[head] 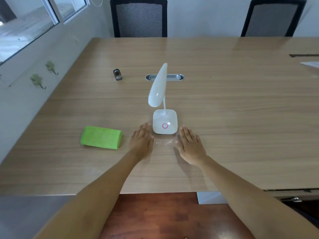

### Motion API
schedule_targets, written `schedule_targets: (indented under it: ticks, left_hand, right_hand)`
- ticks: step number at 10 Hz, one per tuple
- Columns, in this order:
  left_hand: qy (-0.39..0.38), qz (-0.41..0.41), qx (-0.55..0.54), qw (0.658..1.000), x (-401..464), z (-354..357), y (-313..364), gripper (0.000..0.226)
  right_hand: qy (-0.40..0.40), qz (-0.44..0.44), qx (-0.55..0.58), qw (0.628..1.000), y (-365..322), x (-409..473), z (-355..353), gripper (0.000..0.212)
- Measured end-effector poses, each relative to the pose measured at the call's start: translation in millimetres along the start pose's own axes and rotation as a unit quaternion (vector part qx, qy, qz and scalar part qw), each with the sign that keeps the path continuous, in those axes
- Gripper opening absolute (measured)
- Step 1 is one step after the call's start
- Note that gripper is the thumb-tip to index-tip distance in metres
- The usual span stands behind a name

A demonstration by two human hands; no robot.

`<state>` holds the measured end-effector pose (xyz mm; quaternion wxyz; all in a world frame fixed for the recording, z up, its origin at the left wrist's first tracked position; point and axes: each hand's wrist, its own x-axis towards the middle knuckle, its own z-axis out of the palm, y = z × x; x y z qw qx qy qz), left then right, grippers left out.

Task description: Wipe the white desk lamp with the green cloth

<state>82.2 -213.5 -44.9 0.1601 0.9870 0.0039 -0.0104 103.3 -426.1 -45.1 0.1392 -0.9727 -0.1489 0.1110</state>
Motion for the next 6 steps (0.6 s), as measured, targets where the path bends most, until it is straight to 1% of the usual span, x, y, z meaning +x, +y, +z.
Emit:
schedule_targets:
  ticks: [1,2,4,5,6]
  left_hand:
    - [0.010,-0.074,0.004,0.997,-14,10,-9,0.069]
    - [-0.001,-0.112,0.004,0.994,-20,19,-15,0.064]
    - [-0.007,-0.116,0.033,0.993,-22,24,-18,0.070]
    - [-0.009,-0.107,0.039,0.993,-22,24,-19,0.084]
    - [0.000,-0.113,0.044,0.993,-19,26,-19,0.083]
  right_hand:
    - [0.003,0.044,-0.006,0.999,8,-3,6,0.058]
    - [-0.002,0.073,-0.011,0.997,13,-5,14,0.059]
    - [0.023,0.084,-0.007,0.996,13,-5,20,0.058]
    - [0.025,0.079,-0.001,0.997,13,-5,20,0.057]
    - [0.053,0.117,0.115,0.985,9,-3,7,0.057]
